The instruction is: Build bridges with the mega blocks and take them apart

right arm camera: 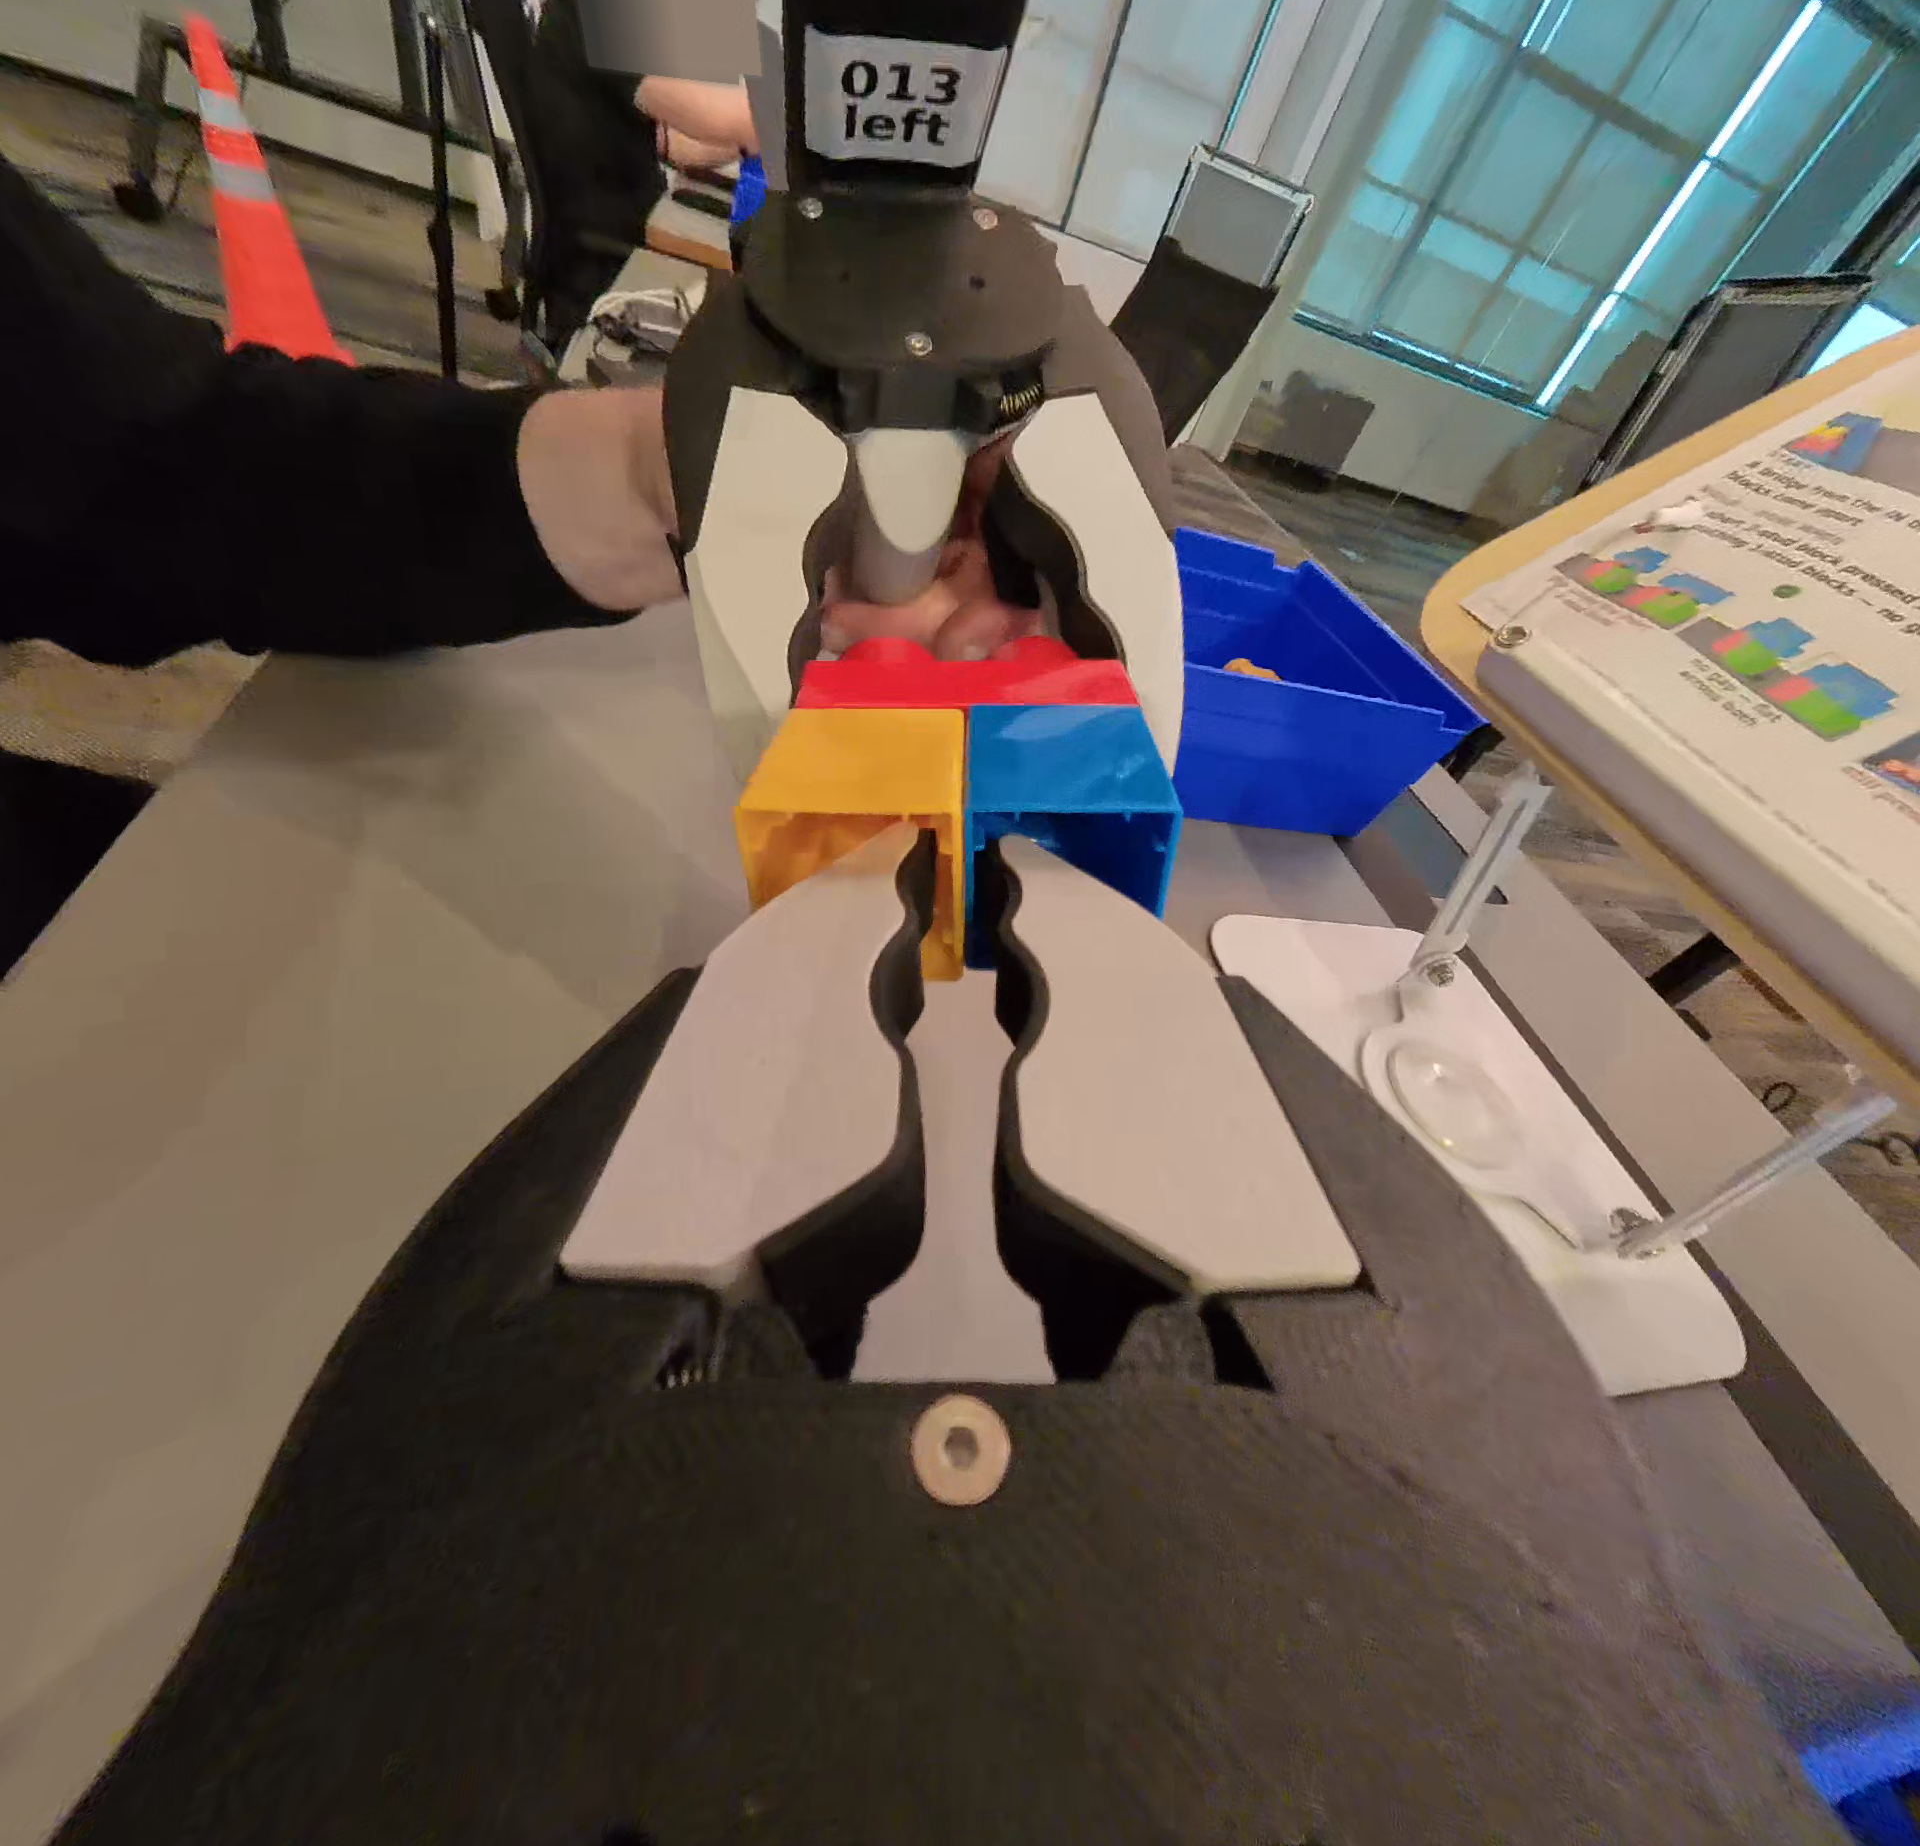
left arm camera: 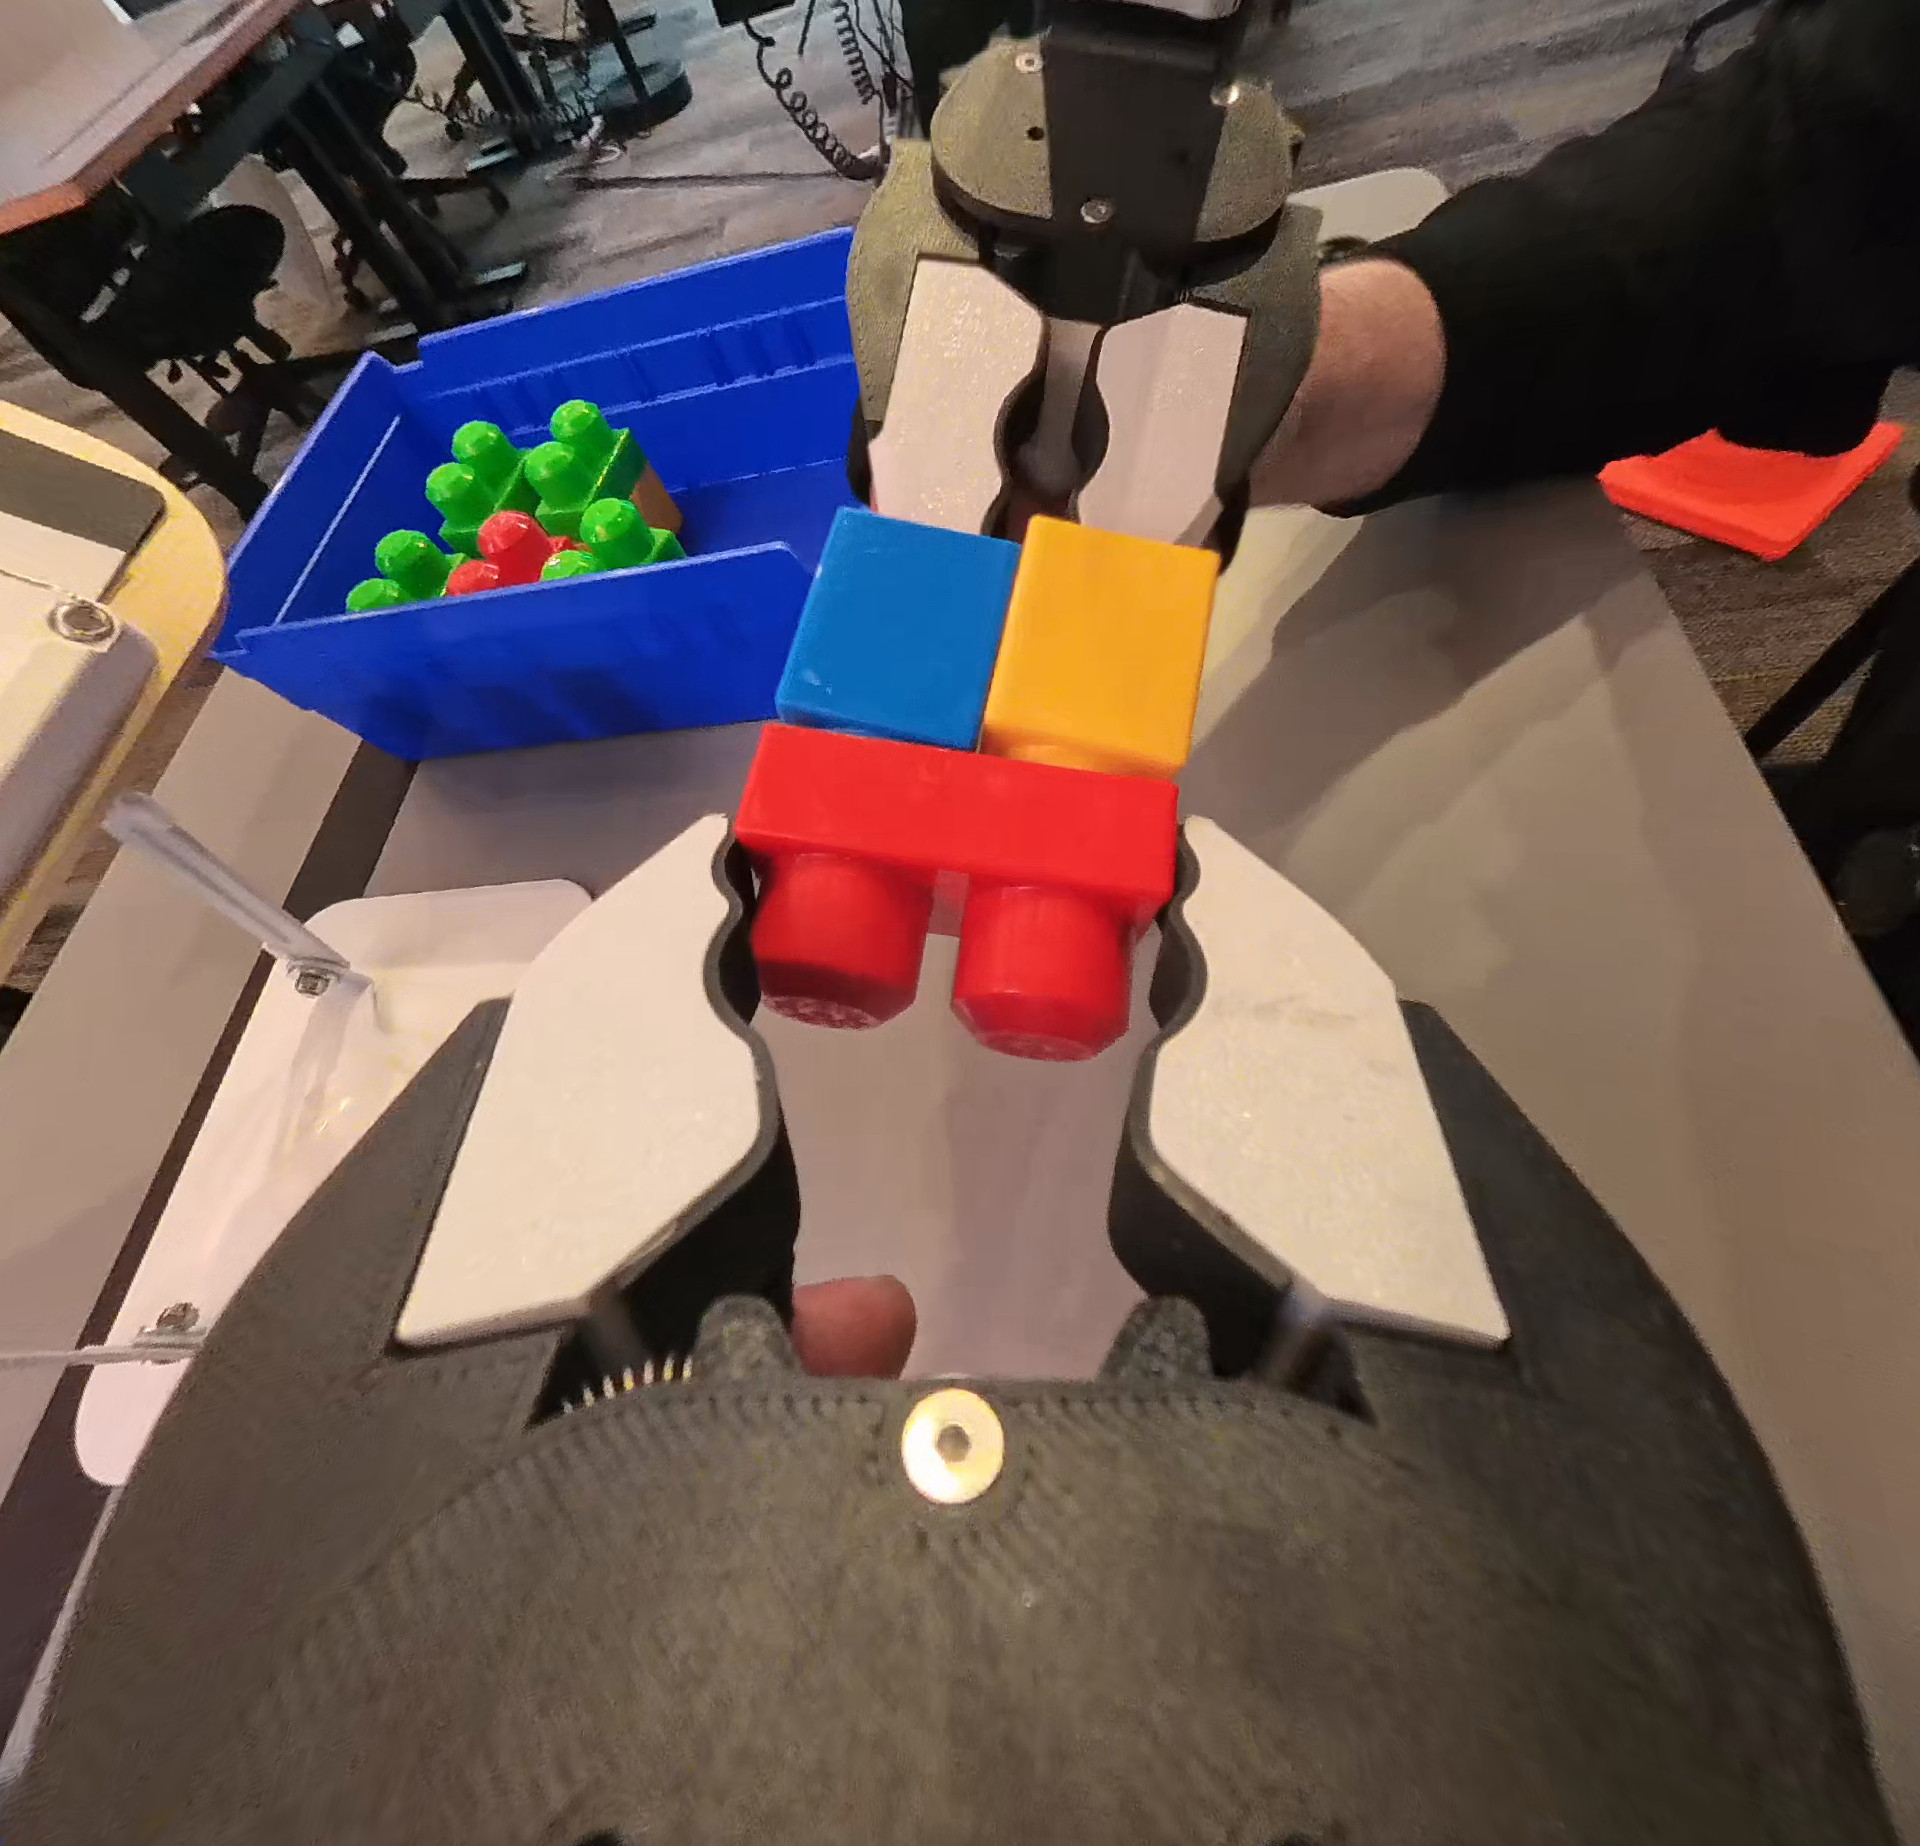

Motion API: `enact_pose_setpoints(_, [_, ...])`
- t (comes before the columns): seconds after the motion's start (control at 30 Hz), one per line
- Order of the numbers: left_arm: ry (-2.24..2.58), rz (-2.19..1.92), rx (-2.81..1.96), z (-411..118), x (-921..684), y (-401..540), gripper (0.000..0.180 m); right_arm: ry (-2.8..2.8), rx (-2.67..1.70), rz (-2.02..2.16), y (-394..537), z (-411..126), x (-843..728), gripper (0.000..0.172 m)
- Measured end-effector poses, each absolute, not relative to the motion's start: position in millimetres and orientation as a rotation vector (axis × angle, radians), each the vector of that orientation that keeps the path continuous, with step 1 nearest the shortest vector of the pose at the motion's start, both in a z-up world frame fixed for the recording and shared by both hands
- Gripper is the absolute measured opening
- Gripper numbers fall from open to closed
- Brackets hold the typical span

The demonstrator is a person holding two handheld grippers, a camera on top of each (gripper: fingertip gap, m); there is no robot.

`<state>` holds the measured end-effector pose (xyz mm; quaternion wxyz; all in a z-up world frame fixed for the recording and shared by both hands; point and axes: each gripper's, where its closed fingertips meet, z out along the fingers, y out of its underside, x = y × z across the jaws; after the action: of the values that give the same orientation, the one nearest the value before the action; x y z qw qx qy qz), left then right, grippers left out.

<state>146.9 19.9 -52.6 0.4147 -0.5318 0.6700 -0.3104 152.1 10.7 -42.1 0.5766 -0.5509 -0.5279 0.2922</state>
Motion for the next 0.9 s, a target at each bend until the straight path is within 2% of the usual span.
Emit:
enact_pose_setpoints(0.67, [1.684,-0.942,-1.245,-26,148,0,0.074,-1.320,-1.086,0.608,-7,-22,148,0.007])
enact_pose_setpoints(0.9, [1.691,-0.872,-1.222,-26,147,-1,0.074,-1.347,-1.079,0.536,-5,-26,142,0.008])
